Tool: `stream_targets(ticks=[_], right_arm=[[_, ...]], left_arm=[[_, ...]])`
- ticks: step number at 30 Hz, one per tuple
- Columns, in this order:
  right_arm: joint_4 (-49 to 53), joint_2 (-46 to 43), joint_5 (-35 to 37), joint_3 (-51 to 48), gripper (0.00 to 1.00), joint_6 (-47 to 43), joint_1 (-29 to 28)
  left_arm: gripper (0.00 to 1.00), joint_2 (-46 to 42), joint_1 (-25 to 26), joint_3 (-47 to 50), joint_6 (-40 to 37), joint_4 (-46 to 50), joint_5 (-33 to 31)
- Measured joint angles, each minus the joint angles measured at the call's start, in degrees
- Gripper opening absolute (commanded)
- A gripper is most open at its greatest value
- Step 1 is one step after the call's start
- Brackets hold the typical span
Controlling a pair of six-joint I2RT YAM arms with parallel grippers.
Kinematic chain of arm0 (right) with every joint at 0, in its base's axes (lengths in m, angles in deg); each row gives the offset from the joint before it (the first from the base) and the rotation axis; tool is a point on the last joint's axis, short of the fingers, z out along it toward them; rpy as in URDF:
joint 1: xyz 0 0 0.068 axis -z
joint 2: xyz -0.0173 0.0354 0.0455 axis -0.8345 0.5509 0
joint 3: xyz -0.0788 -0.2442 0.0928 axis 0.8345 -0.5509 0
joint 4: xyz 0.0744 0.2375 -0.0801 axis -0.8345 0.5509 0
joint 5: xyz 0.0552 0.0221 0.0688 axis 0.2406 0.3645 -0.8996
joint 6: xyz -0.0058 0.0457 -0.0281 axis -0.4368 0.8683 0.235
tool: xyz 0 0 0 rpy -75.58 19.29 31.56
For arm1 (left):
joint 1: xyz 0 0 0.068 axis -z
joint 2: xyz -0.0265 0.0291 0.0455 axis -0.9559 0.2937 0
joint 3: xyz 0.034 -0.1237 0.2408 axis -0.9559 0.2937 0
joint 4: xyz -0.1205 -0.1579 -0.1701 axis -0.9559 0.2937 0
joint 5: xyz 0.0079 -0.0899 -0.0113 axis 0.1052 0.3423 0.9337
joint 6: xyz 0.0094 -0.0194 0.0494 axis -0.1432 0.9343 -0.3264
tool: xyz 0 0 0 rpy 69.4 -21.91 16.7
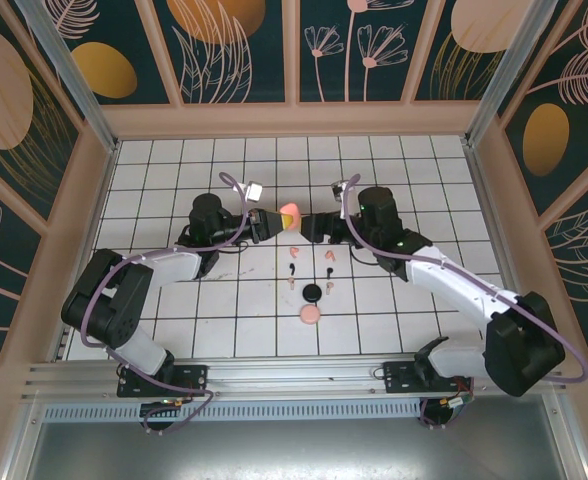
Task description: Insert wireless bluetooth earbuds into charging case
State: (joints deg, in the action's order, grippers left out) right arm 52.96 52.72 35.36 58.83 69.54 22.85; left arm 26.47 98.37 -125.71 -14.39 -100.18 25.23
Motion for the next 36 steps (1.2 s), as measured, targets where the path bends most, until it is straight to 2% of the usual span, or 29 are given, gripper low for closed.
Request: stream_targets(ticks=[9,15,25,32,36], right_arm=[[-1.1,4.5,-1.4,2.5,0.76,-0.2,0.0],[-2.6,6.8,-1.6,3.4,0.68,0.0,0.3],[-7.0,7.2,-2.0,-1.0,0.64,2.9,5.2],[-7.5,2.7,-3.2,-3.7,0.64,5.6,5.4],[-13.2,-1.4,-6.3,-6.6,0.62,10.3,5.4]], left_arm=[[0.0,0.0,0.0,-0.1,0.6,0.0,2.8],[0.0,-0.2,-0.4,-0.2,0.9,0.2,3.0],[0.0,-3.5,-0.6,-0.2,1.0,1.1,3.4],[0.0,-4.1,-0.5,-0.2,1.0,0.3,4.1],[0.0,-4.1,-0.5,-0.2,2.1,-1.7,4.1]])
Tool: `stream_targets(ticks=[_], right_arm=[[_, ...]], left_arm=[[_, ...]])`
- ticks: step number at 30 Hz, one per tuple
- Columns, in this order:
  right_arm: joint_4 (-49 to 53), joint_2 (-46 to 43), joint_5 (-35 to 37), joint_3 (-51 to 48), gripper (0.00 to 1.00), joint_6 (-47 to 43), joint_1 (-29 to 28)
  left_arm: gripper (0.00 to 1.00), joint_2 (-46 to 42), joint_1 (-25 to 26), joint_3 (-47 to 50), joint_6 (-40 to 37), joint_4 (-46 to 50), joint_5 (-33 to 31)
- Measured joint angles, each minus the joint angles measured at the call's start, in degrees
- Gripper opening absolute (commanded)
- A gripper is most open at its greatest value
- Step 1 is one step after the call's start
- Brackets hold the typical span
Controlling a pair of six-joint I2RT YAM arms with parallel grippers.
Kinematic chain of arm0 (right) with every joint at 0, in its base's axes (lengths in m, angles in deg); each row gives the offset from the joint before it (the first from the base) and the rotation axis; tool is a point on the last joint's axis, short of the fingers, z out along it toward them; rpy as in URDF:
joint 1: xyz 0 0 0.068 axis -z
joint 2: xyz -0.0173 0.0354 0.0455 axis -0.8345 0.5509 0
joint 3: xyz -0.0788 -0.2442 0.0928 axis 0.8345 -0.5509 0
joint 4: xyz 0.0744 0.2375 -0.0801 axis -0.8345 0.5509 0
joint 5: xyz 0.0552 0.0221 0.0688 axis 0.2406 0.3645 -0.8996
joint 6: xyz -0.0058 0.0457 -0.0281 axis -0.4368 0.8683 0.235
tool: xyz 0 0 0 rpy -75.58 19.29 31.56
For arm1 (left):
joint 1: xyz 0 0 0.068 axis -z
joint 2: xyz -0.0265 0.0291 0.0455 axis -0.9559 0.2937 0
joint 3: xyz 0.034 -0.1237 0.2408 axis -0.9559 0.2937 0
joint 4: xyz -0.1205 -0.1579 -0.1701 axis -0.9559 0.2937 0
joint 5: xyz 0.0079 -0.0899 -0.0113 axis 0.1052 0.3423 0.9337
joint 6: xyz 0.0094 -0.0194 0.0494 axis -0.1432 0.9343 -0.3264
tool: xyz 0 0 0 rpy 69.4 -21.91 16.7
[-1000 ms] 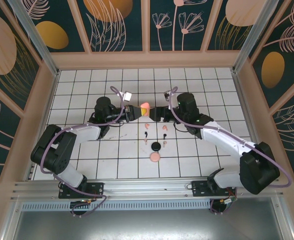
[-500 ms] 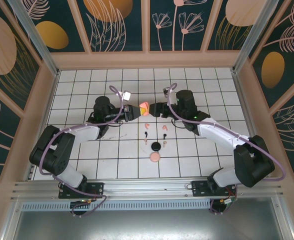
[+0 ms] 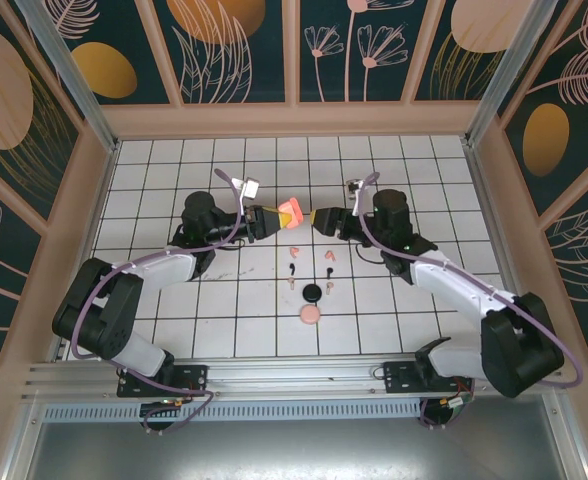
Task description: Insert wireless bluetooth earbuds into charging case
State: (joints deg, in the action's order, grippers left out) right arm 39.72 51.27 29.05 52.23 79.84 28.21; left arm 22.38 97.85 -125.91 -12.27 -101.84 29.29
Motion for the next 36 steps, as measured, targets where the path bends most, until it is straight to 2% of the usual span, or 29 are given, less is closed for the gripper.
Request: stream_targets(ticks=[12,27,36], right_arm=[[-16.0,3.0,-6.4,-2.4,0.52,13.0,0.0],[-19.9,6.8,-7.8,-0.7,0.44,16.2,-1.2],[-21.2,8.6,-8.2,0.7,0.26,16.7,-1.8]], left_arm=[[0.0,0.5,0.0,0.0,5.7,-9.9,0.0],[0.0,1.7,0.3,0.4,7.8,-13.2,-0.1],[0.0,1.9,0.3,0.6,7.8,-14.1,-0.5]])
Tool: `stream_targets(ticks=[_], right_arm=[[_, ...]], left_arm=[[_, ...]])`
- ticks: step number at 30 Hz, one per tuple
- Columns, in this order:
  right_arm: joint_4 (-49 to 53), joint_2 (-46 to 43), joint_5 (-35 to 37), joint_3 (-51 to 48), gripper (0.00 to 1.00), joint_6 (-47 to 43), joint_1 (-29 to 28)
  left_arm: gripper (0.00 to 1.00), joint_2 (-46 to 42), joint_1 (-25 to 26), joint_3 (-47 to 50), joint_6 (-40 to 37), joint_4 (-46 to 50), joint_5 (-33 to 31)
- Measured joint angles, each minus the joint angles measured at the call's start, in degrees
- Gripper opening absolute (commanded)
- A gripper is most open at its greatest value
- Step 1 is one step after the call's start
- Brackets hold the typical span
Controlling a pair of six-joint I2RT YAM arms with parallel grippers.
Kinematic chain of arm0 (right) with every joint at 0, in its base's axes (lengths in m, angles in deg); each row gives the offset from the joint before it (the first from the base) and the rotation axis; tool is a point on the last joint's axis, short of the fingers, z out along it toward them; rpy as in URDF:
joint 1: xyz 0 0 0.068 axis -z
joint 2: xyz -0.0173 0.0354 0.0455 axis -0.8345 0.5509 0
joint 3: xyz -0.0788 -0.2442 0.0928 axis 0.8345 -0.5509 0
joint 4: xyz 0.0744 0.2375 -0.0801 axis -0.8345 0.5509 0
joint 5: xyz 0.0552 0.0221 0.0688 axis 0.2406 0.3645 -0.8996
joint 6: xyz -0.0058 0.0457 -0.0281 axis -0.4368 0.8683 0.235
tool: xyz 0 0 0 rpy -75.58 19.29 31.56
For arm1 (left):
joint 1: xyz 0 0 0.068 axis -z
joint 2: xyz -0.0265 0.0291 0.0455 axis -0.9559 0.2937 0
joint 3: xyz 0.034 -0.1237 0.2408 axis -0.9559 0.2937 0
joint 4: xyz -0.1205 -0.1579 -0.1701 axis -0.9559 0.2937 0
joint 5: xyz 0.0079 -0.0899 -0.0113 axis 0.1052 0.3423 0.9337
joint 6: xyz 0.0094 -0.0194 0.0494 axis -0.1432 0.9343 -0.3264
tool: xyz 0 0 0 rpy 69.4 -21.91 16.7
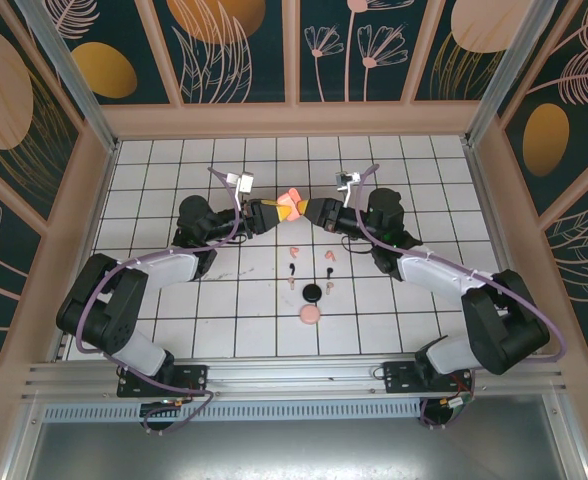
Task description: Insert wireless bluetooth earbuds into charging case
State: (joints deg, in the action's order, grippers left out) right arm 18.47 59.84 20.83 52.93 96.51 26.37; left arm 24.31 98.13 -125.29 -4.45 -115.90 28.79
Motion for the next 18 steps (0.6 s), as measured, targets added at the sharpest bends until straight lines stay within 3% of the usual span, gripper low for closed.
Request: stream_targets(ticks=[10,15,18], right_arm=[[-0.3,0.4,0.2,0.0,0.02,0.4,-0.2],[2.4,0.5,0.7,1.1,0.0,-0.2,-0.2],[6.9,0.5,1.0,4.0,0.0,-2.1,-0.1]], left_arm=[[0.01,0.4,0.1,0.3,0.4,-1.5,-0.8],[0.53,1.2,0.3,0.8,1.0,-2.7,-2.8],[0.72,2.1,0.4,1.0,1.0,-1.6,-5.3]])
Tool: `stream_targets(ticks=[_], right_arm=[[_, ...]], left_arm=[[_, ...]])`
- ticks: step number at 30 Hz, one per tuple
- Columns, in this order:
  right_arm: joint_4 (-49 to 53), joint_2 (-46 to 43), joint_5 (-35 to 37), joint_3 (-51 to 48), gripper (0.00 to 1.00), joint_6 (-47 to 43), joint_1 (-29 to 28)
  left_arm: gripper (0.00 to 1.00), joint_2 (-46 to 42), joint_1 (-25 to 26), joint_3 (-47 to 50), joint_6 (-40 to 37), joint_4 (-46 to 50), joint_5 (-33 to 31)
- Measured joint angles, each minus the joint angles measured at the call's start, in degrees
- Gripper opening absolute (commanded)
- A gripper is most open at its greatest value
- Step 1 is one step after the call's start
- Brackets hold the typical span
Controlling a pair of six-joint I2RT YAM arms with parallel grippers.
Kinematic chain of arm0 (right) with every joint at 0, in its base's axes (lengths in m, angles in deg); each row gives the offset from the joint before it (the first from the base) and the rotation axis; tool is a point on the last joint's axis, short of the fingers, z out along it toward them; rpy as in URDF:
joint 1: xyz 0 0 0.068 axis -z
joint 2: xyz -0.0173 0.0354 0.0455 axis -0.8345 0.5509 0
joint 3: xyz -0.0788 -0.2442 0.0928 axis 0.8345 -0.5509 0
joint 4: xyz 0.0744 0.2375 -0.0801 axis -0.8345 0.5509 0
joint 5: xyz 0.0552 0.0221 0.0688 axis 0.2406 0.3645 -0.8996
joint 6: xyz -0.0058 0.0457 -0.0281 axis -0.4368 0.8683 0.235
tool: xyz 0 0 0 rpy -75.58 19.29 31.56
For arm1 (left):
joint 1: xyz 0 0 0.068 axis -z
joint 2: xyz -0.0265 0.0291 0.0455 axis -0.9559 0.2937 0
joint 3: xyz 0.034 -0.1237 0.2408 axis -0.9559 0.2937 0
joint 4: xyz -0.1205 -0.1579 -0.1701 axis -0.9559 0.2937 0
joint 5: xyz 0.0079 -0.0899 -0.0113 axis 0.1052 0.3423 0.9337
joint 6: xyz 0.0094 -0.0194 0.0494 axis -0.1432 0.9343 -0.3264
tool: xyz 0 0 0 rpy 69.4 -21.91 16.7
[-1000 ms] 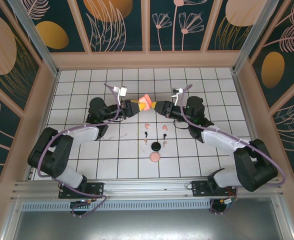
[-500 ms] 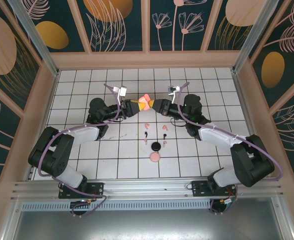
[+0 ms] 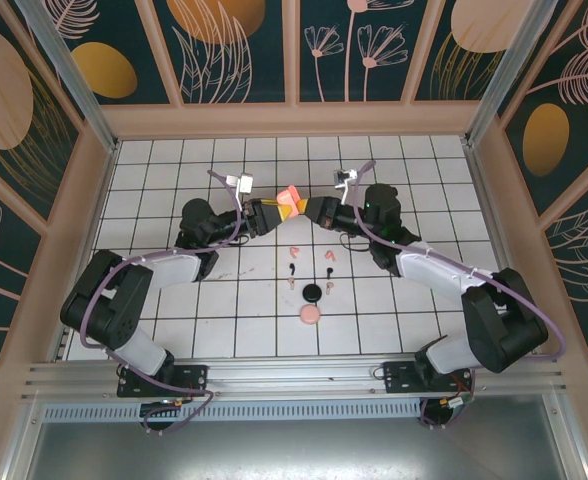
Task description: Insert wireless bluetooth earbuds into charging case
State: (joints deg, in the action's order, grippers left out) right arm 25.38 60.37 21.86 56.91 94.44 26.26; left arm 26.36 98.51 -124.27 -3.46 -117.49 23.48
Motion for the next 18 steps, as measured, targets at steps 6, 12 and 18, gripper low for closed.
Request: stream_targets(ticks=[6,12,18], right_arm=[[15.0,0.0,3.0,7.3,0.0,-9.0,2.9],[31.3,0.0,5.3,13.9,0.0,-21.0,8.7],[42.0,3.4,5.5,21.5,0.0,-32.4,11.8]], left_arm=[[0.86,-0.2,0.0,-1.0,-5.9,10.3,-2.7],[0.89,-2.4,-0.2,-7.6,-18.1,28.2,-2.4],[0.89,0.9,-0.3,-26.0,-35.1,53.2,1.4]])
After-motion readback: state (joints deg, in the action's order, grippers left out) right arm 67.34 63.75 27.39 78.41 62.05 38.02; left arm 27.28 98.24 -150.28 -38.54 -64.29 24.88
